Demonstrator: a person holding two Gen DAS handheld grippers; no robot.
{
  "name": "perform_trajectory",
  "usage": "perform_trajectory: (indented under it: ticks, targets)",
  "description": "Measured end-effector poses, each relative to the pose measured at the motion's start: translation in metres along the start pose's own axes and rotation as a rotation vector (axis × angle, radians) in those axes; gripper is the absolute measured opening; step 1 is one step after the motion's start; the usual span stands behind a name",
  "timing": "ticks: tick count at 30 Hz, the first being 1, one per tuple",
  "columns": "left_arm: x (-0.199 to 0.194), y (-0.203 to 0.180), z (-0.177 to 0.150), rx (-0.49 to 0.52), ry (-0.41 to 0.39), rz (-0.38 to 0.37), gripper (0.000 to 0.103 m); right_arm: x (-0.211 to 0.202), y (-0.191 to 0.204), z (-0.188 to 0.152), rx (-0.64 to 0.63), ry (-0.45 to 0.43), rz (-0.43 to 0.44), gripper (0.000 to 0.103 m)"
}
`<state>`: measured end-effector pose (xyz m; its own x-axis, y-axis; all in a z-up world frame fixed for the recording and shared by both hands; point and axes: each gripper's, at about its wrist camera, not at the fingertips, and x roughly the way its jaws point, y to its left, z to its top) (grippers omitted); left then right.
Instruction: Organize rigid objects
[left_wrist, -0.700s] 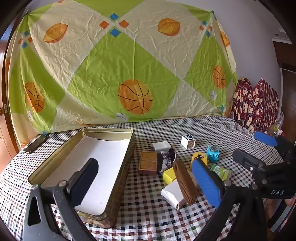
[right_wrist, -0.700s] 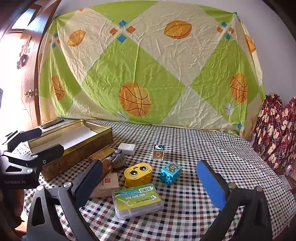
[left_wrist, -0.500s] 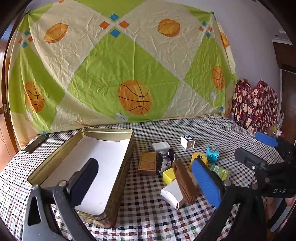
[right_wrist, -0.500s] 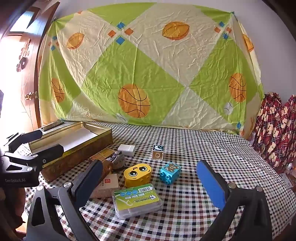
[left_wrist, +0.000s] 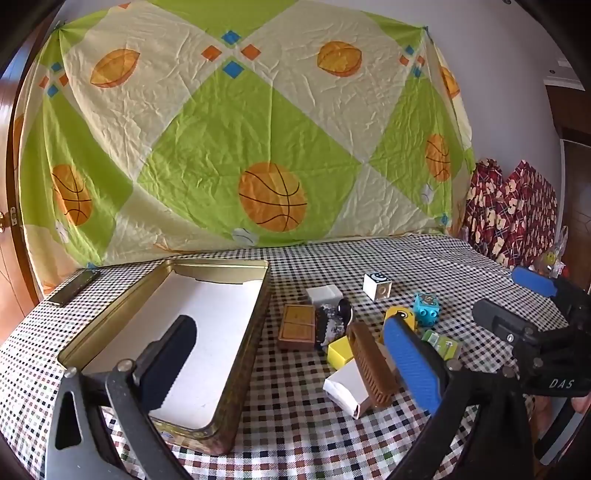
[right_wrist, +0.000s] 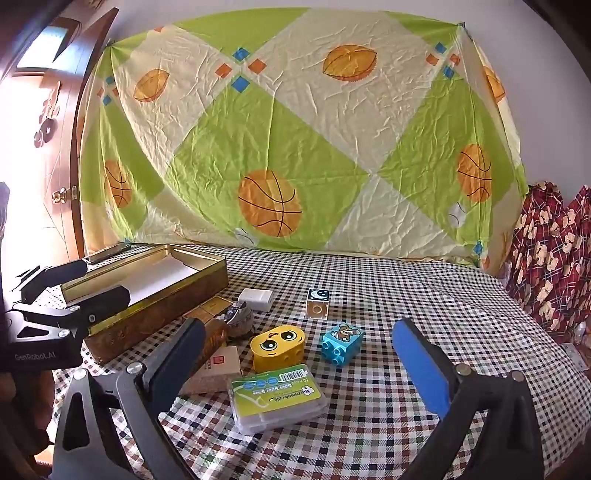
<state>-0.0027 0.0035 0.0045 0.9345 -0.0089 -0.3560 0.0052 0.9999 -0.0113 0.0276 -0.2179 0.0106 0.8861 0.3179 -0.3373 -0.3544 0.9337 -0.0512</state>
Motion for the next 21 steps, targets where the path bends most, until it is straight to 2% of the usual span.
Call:
perform_trajectory:
  ticks: [21]
  targets:
    - [0.0039, -0.0002, -0.001, 0.004, 0.006, 0.002, 0.103, 0.0015, -0.0032, -0.0035, 0.007, 0.016, 0.004, 0.102]
